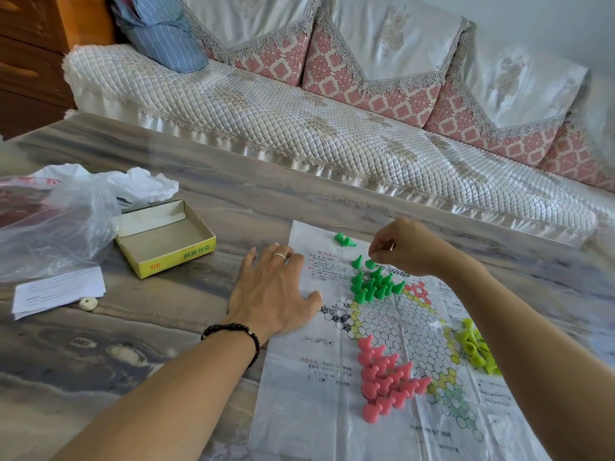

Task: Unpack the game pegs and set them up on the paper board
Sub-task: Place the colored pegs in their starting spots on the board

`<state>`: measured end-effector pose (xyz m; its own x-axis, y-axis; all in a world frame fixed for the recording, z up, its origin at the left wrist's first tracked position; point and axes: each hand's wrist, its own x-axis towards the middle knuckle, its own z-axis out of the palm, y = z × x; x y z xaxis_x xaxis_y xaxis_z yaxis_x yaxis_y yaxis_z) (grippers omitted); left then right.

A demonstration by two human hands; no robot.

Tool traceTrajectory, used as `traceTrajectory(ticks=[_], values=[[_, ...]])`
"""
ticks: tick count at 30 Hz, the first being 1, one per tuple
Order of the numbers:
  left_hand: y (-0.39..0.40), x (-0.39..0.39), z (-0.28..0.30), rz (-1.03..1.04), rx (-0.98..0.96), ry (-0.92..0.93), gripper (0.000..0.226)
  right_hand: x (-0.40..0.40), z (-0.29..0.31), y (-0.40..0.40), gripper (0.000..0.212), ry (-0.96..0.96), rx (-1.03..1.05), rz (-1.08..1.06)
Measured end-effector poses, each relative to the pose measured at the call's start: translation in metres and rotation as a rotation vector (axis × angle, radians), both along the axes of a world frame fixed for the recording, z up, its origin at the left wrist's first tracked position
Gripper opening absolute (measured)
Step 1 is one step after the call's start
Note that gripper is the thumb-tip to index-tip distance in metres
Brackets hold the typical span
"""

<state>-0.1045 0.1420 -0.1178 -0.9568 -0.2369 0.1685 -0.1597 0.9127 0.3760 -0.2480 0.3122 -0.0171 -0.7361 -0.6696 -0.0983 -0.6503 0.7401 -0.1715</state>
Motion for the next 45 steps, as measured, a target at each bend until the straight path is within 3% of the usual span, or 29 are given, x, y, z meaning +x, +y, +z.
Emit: traceTrajectory(ticks=[19,30,45], values=[[0.000,0.000,0.000,0.001,0.000,-0.005,0.069,-0.006,-0.019,0.003,0.012,-0.029,0.048,0.008],[-0.001,-0.001,-0.002,0.000,0.000,0.010,0.068,-0.031,-0.019,-0.017,0.015,0.079,-0.127,-0.025],[-0.001,-0.002,-0.004,-0.005,0.000,0.015,0.069,-0.049,-0.038,-0.040,0.016,0.043,0.027,-0.063]])
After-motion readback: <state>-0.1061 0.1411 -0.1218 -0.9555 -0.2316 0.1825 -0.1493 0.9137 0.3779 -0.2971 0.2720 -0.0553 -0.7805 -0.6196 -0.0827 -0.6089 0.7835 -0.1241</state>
